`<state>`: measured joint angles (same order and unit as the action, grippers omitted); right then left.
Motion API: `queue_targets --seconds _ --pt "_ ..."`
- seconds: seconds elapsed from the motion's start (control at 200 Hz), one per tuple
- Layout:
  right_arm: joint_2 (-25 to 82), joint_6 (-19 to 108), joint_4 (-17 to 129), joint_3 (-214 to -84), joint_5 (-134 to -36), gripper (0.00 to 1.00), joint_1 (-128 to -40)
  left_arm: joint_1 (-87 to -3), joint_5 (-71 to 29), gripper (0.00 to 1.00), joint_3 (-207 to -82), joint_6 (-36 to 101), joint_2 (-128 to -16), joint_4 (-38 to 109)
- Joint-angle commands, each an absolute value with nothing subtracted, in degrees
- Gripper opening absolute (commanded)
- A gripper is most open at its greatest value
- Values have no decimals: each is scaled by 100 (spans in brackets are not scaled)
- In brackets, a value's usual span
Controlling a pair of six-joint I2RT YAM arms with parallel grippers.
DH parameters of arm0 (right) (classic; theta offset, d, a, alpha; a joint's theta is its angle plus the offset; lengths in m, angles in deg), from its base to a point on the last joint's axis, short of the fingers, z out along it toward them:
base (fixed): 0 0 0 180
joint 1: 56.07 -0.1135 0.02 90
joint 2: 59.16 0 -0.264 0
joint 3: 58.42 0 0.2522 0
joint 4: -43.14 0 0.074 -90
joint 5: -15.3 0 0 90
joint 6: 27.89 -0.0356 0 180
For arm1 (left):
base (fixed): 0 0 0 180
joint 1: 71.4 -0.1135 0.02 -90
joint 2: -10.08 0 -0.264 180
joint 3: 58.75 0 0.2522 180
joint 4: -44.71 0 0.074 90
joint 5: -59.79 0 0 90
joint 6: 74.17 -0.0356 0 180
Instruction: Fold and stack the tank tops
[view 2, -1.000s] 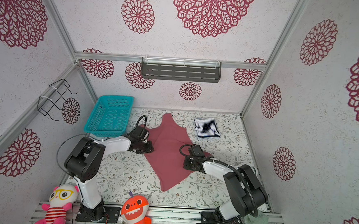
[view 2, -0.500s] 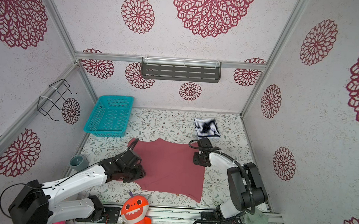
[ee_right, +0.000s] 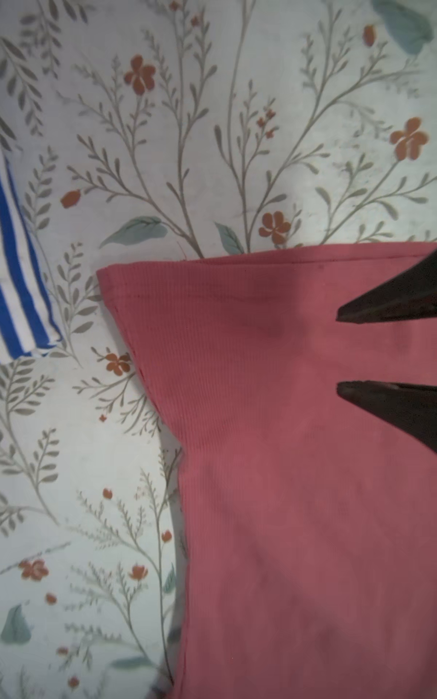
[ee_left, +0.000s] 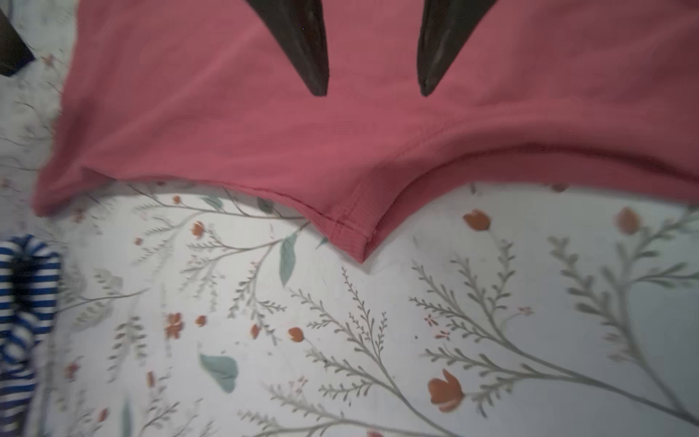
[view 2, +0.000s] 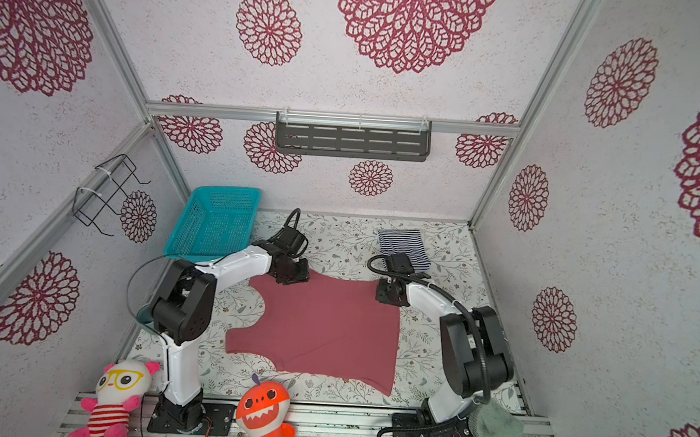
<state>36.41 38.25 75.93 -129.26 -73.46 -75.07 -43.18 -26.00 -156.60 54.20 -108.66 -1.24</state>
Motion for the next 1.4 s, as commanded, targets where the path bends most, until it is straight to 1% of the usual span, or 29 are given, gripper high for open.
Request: queue_targets --seconds 0.0,0.2,0.315,0.43,0.555,0.635,0.701,0.781,0.836,0.891,1.006,1.106,1.216,1.281,1.396 --pt "3891 3948 7228 -13045 -7453 29 -7475 -4157 -2518 43 -15677 5488 -11128 208" --pt "4598 4027 7114 -13412 -7470 30 -7472 -4432 -2716 43 -15682 5668 -11681 440" --pt "5036 3931 6946 -13739 -7574 29 -7473 -4726 -2901 43 -16071 5651 -11990 354" --pt "5467 3898 6875 -14226 -7549 30 -7461 -4942 -2990 43 -17016 5441 -12416 -53" --pt "5788 3933 6956 -14865 -7591 29 -7390 -5089 -3122 45 -18662 4901 -13143 -1018" --pt "5530 4004 7036 -14992 -7657 31 -7416 -5119 -3265 49 -19427 4535 -13294 -1550" --pt "5088 4081 7260 -14951 -7659 36 -7433 -5110 -3311 56 -19542 4367 -13020 -1769" --pt "4470 4163 7701 -14766 -7700 46 -7426 -5030 -3326 67 -18914 4336 -12235 -1640" --pt "4077 4226 8090 -14568 -7763 49 -7437 -4961 -3375 71 -18286 4411 -11637 -1506" --pt "3651 4250 8406 -14240 -7802 49 -7450 -4883 -3501 74 -17541 4559 -10842 -1393" --pt "2673 4189 9058 -13353 -7771 49 -7474 -4688 -3567 75 -15568 5243 -8973 -1005" --pt "1808 3911 9557 -12606 -7828 46 -7697 -4481 -3314 75 -13880 6034 -7643 -815" --pt "1108 3443 10060 -12062 -7887 44 -8179 -4260 -2757 78 -12403 7111 -6504 -634" --pt "813 3155 10237 -11798 -7883 44 -8448 -4196 -2081 81 -11595 7827 -5901 -139" --pt "458 2685 10158 -11397 -7938 47 -8830 -3906 -2021 80 -10457 9199 -5011 774"
